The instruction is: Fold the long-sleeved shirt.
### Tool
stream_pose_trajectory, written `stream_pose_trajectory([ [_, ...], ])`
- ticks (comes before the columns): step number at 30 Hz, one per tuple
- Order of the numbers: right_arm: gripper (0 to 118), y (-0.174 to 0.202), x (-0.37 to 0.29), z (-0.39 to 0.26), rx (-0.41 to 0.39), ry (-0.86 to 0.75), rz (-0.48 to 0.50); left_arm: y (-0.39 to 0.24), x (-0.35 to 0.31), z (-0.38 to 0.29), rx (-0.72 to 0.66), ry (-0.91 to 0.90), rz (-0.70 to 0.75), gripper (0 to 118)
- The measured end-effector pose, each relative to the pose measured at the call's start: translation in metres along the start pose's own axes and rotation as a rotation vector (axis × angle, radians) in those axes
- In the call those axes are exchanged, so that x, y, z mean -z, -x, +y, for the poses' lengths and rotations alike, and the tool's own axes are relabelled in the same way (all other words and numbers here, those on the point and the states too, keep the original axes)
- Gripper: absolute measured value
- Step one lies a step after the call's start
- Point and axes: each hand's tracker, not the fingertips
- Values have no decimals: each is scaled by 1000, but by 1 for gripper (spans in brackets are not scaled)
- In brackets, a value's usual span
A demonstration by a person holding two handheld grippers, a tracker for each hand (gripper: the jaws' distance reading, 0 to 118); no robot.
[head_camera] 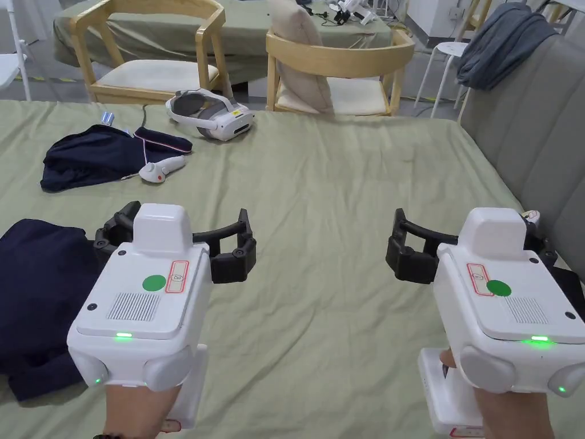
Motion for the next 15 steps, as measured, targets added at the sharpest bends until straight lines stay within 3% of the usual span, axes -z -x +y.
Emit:
stream_pose_trajectory([
  [15,118,-1,-7,3,0,-8,-12,-1,-2,-2,-8,4,-11,111],
])
